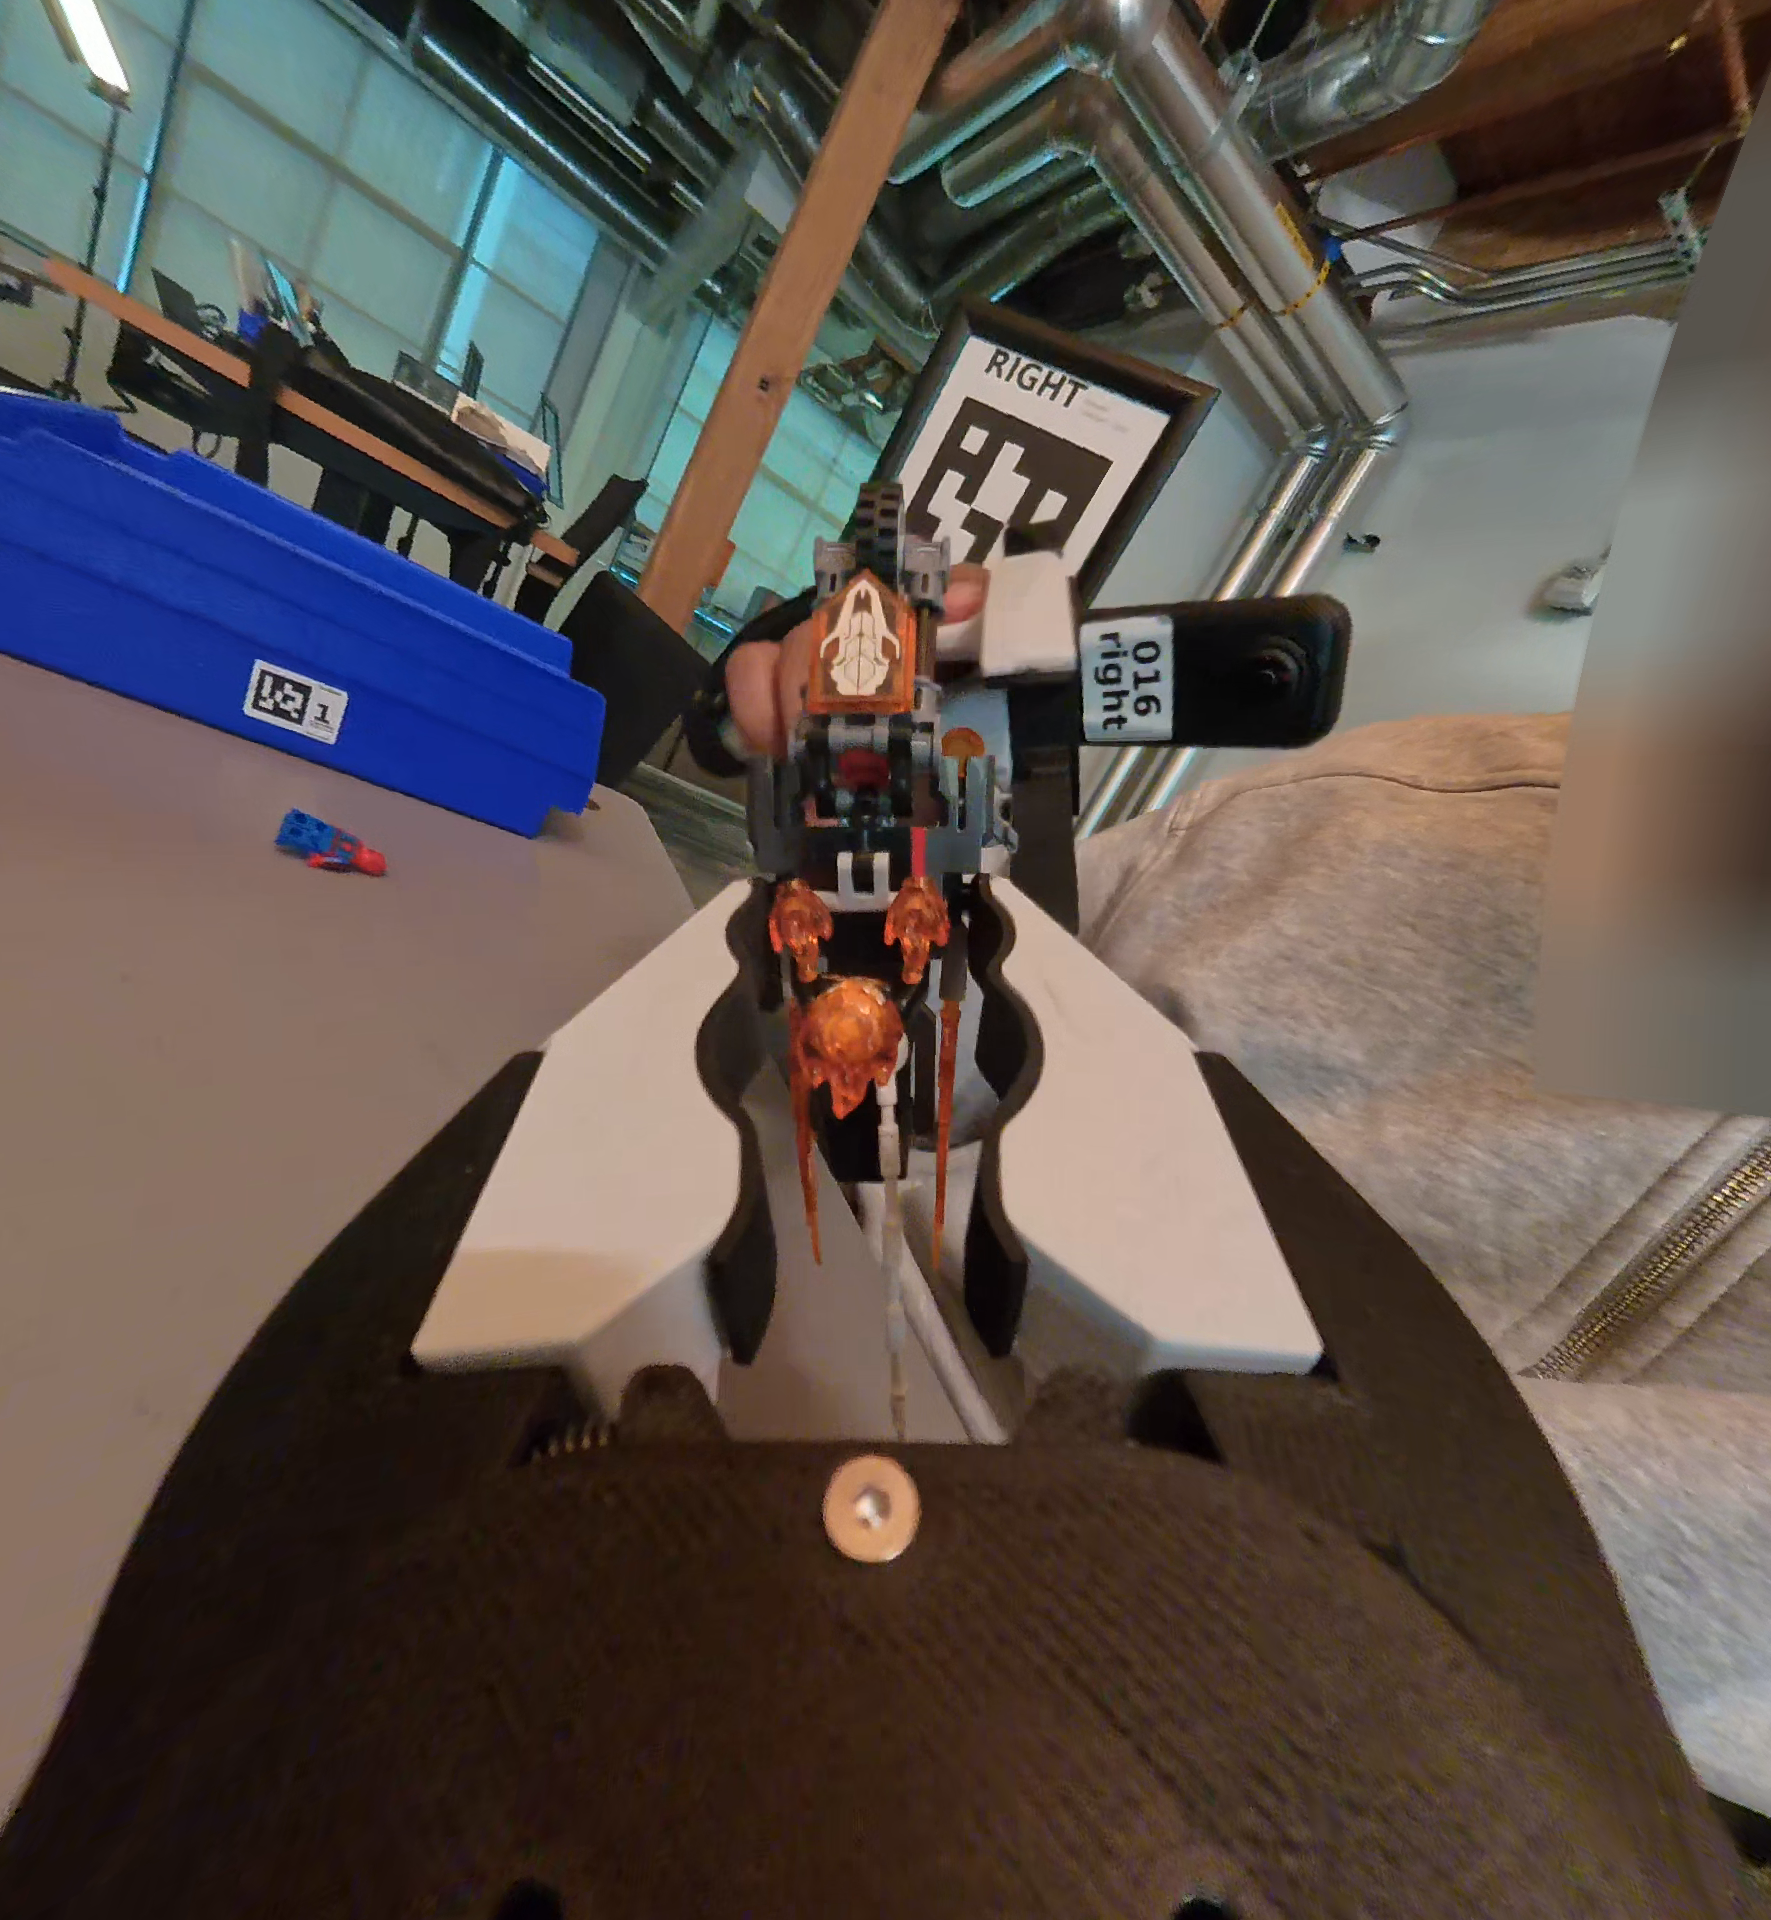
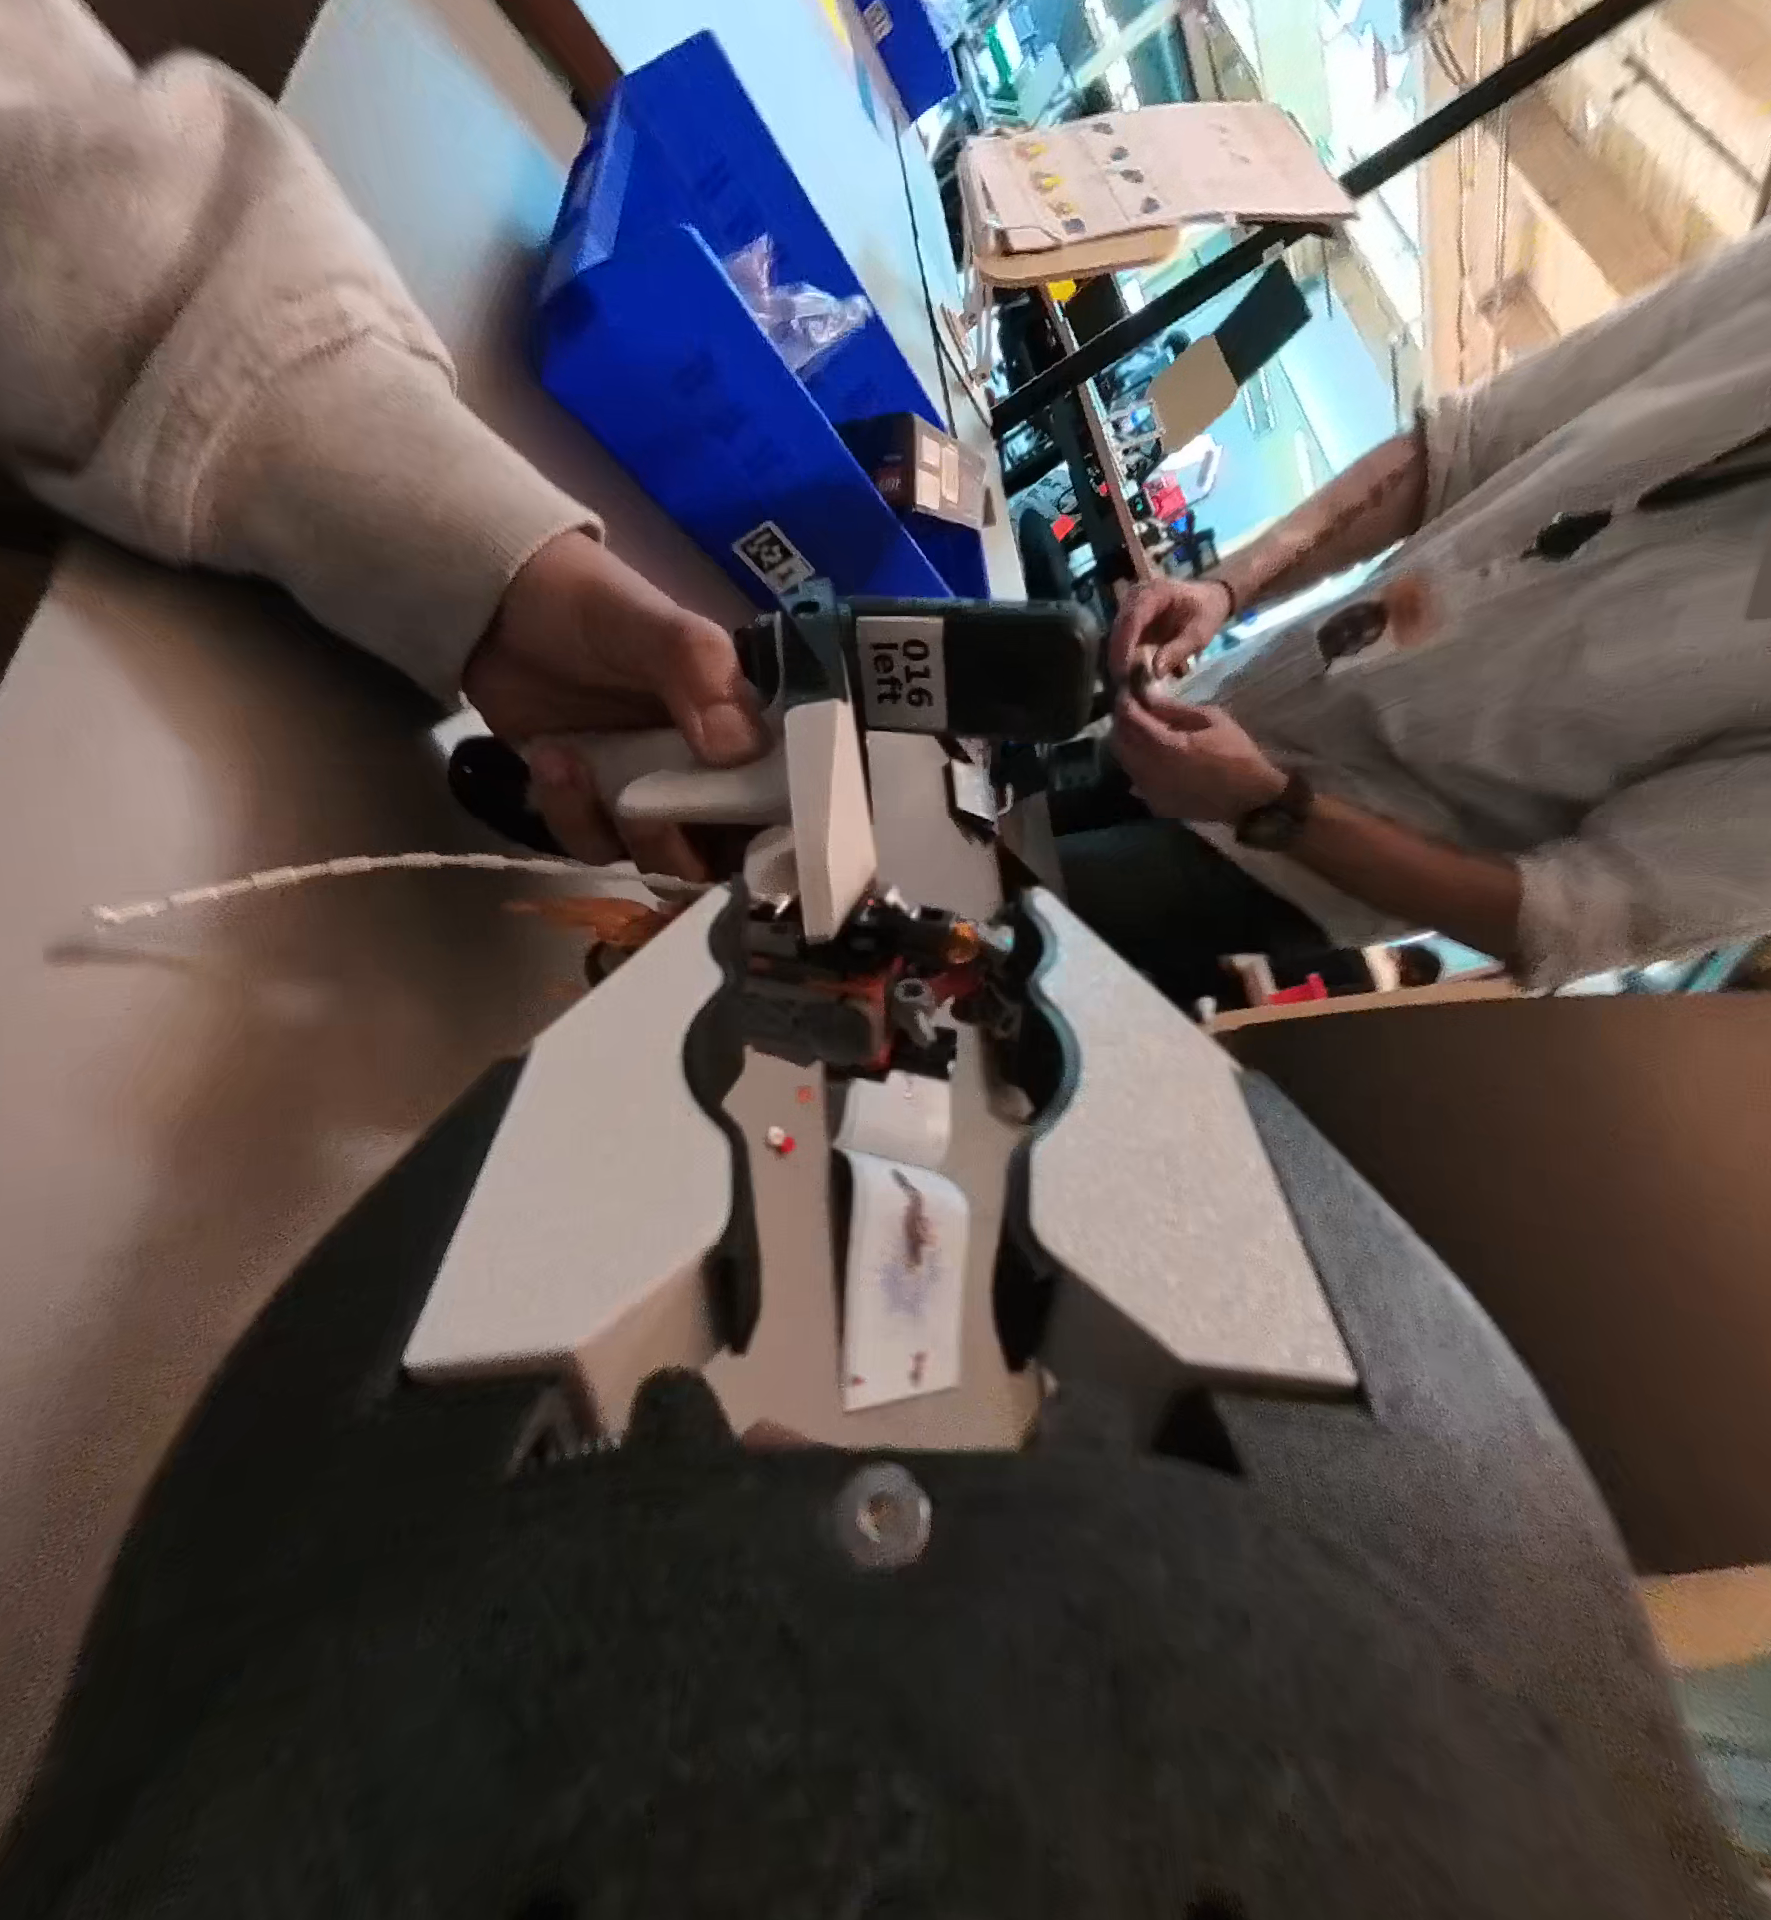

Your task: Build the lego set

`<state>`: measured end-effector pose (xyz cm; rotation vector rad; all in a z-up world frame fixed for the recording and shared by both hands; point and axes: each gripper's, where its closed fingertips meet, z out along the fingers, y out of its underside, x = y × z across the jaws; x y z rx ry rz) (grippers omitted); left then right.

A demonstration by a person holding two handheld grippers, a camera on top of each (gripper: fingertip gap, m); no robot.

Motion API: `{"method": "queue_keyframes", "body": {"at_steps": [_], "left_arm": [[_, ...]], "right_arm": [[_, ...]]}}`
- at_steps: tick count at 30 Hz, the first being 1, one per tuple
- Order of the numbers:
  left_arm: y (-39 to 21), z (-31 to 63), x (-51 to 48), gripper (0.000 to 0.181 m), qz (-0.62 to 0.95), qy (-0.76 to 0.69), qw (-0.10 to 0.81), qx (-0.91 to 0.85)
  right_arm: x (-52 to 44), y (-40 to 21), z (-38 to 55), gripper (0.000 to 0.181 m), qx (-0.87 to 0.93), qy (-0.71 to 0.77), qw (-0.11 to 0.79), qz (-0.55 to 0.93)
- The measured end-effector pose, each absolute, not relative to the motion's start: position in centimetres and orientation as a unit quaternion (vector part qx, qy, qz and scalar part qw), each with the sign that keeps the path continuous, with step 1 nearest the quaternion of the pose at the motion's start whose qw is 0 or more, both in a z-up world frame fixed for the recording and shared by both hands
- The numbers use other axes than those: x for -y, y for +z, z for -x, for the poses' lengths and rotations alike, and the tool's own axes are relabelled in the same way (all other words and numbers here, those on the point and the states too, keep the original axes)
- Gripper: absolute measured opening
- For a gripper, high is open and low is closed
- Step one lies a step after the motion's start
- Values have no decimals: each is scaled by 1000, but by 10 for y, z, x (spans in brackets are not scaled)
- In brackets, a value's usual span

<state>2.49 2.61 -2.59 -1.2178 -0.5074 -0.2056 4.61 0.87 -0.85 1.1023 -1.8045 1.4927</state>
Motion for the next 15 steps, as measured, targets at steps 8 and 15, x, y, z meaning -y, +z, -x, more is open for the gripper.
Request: {"method": "queue_keyframes", "body": {"at_steps": [8,15], "left_arm": [[-20,-30,-25,35,549,-123,797,220],[-10,-36,-19,35,520,-143,817,202]], "right_arm": [[-12,-8,-48,47,643,503,322,-480],[-14,-8,-48,65,662,513,275,-472]]}}
